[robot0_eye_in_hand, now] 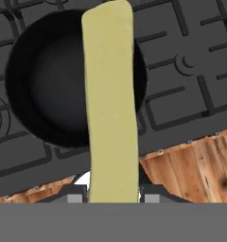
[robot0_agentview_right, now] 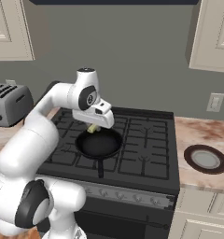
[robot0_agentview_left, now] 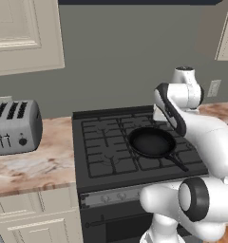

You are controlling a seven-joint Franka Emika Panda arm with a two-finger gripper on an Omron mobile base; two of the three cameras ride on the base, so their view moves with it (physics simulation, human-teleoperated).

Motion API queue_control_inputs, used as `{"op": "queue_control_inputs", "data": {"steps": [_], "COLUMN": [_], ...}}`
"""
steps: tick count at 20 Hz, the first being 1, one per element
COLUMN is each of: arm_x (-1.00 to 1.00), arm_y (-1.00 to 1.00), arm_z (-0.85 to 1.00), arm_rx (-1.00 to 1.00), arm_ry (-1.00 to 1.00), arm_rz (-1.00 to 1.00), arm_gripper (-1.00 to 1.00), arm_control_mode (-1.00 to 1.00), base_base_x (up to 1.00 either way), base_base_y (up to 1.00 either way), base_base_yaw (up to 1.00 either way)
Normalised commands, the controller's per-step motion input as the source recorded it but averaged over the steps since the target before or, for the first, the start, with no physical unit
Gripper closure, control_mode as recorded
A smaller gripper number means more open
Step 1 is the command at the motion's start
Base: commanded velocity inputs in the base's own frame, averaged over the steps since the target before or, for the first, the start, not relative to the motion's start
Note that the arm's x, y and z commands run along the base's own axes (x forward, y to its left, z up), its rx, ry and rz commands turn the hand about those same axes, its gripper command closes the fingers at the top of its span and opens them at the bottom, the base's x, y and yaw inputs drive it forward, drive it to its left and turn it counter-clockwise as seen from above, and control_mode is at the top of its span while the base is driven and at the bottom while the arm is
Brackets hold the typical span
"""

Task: Pick up the butter stick and place it in the pan. Then turn on the burner for the pan.

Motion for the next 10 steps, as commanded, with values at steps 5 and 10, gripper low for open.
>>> {"op": "queue_control_inputs", "data": {"steps": [5, 10], "arm_x": [0.05, 0.09], "arm_y": [0.21, 0.11], "arm_z": [-0.36, -0.43], "arm_rx": [0.0, 0.0], "arm_ry": [0.0, 0.0], "arm_rz": [0.05, 0.03], "arm_gripper": [1.0, 1.0], "arm_control_mode": [-1.0, -1.0], "base_base_x": [0.0, 0.0], "base_base_y": [0.0, 0.0], "base_base_yaw": [0.0, 0.0]}}
